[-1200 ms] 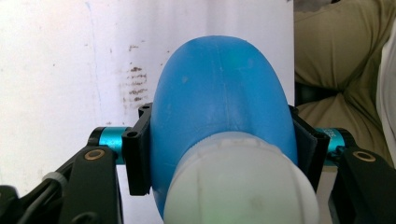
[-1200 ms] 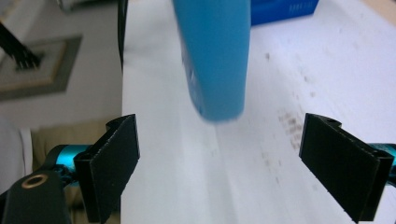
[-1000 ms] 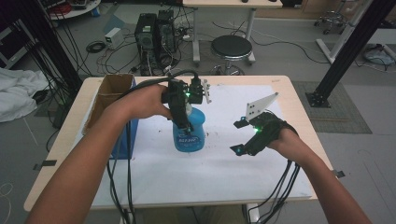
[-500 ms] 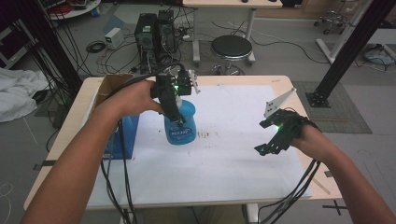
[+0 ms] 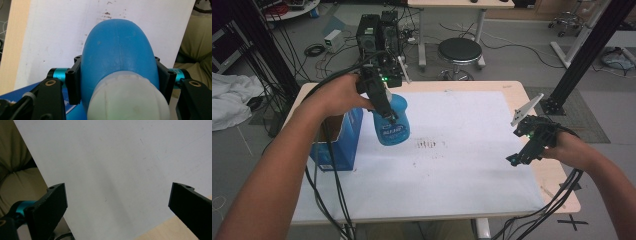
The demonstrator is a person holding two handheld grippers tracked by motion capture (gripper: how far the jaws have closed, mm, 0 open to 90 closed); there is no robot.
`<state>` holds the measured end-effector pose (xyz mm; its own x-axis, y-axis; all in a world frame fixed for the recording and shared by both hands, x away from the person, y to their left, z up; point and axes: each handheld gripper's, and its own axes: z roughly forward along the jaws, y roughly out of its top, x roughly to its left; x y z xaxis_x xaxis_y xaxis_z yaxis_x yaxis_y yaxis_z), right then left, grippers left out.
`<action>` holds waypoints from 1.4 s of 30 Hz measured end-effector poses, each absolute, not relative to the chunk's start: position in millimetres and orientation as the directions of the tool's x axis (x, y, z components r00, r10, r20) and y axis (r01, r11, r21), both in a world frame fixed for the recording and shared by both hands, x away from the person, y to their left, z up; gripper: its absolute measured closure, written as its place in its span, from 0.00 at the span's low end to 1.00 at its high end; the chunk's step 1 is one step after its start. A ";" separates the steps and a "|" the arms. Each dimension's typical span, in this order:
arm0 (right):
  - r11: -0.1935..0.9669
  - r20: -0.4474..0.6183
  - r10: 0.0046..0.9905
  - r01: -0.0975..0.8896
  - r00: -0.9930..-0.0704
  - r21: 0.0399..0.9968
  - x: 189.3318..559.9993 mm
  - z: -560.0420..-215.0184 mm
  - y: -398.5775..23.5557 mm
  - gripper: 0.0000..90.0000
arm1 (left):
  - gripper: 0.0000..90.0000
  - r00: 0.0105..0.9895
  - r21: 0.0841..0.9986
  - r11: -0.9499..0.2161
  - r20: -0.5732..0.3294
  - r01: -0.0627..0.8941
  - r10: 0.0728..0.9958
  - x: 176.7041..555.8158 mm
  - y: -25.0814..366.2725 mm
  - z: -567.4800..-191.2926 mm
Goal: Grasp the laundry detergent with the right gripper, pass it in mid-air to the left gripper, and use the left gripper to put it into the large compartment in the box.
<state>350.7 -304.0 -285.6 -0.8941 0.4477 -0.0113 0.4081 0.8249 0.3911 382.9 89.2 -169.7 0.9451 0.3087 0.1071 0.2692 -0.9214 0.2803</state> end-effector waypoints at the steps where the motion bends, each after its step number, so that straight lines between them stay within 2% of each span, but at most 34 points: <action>1: 0.825 -0.012 0.449 0.409 -0.894 0.391 350.1 -285.2 -305.2 0.01 | 0.42 0.942 0.284 -0.917 0.106 0.279 0.319 382.5 92.6 -166.2; 8: 0.823 -0.014 0.444 0.401 -0.896 0.402 347.9 -286.6 -308.1 0.01 | 0.42 0.928 0.294 -0.902 0.102 0.316 0.359 381.7 112.7 -143.6; 17: 0.820 -0.016 0.434 0.387 -0.901 0.421 348.7 -281.5 -304.3 0.01 | 0.42 0.926 0.318 -0.894 0.107 0.314 0.363 378.4 146.6 -115.6; 31: 0.811 -0.008 0.450 0.405 -0.893 0.422 351.9 -280.2 -304.9 0.01 | 0.42 0.913 0.358 -0.875 0.121 0.325 0.389 379.5 201.3 -89.9; 42: 0.808 -0.004 0.461 0.418 -0.887 0.416 355.9 -281.4 -304.3 0.01 | 0.42 0.904 0.383 -0.860 0.124 0.337 0.410 384.4 237.2 -86.4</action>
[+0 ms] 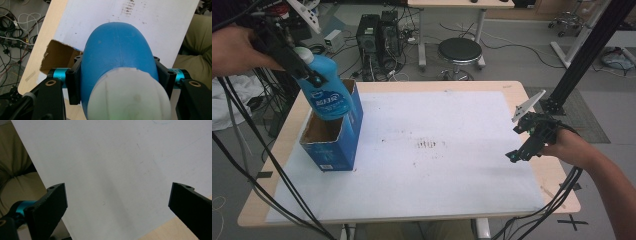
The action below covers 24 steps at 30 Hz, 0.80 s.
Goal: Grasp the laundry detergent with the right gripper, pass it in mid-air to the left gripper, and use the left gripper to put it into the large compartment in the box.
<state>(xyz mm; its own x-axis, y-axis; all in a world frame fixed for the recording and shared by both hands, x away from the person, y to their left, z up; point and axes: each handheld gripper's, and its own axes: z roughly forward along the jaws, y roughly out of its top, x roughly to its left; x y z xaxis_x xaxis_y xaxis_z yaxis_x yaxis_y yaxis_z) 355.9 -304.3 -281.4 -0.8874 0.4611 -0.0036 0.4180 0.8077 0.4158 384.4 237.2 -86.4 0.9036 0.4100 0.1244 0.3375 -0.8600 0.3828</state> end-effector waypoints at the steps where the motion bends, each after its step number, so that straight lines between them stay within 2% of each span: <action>1: 0.807 -0.001 0.464 0.422 -0.886 0.413 356.0 -281.3 -304.2 0.01 | 0.42 0.901 0.387 -0.857 0.124 0.341 0.415 384.5 239.8 -86.8; 12: 0.801 0.004 0.474 0.433 -0.880 0.413 357.6 -281.9 -305.4 0.01 | 0.42 0.892 0.379 -0.857 0.144 0.350 0.428 388.5 261.7 -94.7; 24: 0.787 0.011 0.485 0.442 -0.875 0.430 354.8 -285.6 -305.2 0.01 | 0.42 0.898 0.350 -0.868 0.138 0.351 0.418 400.0 269.9 -128.1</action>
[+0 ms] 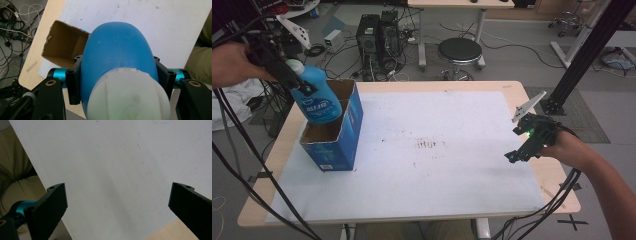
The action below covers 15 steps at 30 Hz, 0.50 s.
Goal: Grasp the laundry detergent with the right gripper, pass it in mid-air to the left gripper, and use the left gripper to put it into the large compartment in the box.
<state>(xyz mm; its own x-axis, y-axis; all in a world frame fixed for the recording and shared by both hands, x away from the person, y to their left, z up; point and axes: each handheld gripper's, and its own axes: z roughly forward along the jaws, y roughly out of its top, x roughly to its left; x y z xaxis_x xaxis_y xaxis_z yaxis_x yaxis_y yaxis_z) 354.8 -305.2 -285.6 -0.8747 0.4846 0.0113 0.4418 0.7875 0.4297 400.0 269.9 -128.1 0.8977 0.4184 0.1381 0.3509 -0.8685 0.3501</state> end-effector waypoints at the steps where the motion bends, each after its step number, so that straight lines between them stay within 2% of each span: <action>1: 0.788 0.011 0.483 0.440 -0.876 0.430 354.9 -285.7 -305.0 0.01 | 0.42 0.899 0.348 -0.870 0.137 0.350 0.416 400.9 269.8 -132.9; 15: 0.789 0.029 0.469 0.434 -0.883 0.435 354.9 -294.6 -299.4 0.01 | 0.42 0.909 0.303 -0.883 0.104 0.358 0.404 412.1 272.0 -204.2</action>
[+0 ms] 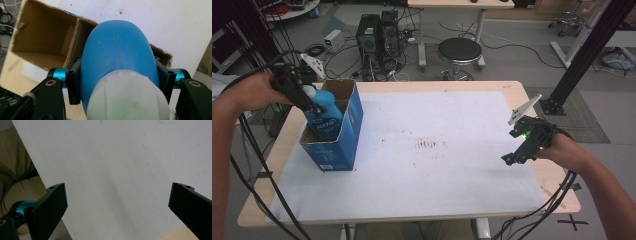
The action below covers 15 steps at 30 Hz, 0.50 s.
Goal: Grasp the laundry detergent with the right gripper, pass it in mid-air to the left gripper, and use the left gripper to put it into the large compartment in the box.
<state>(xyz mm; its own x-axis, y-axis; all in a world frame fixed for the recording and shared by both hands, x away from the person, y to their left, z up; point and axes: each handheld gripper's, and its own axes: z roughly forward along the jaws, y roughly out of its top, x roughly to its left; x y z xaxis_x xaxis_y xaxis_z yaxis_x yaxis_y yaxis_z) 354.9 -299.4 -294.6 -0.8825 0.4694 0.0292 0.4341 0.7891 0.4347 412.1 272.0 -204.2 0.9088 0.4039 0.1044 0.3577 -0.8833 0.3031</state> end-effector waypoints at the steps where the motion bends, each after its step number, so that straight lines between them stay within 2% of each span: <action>1: 0.792 0.027 0.467 0.431 -0.884 0.433 355.0 -294.4 -298.9 0.01 | 0.42 0.911 0.299 -0.886 0.101 0.355 0.399 412.9 272.3 -209.4; 9: 0.786 0.028 0.466 0.428 -0.885 0.446 354.6 -293.6 -297.5 0.01 | 0.42 0.912 0.267 -0.892 0.092 0.365 0.401 415.9 270.8 -244.2; 15: 0.791 0.025 0.459 0.421 -0.888 0.445 353.8 -294.7 -296.6 0.01 | 0.42 0.915 0.235 -0.902 0.093 0.362 0.391 420.0 267.1 -256.6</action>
<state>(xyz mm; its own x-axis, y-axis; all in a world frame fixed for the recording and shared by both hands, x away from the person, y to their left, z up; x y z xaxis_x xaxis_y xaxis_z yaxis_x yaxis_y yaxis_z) 353.8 -296.6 -294.7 -0.8879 0.4593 0.0246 0.4213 0.7905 0.4446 420.0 267.1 -256.6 0.9155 0.3915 0.0931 0.3619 -0.9022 0.2346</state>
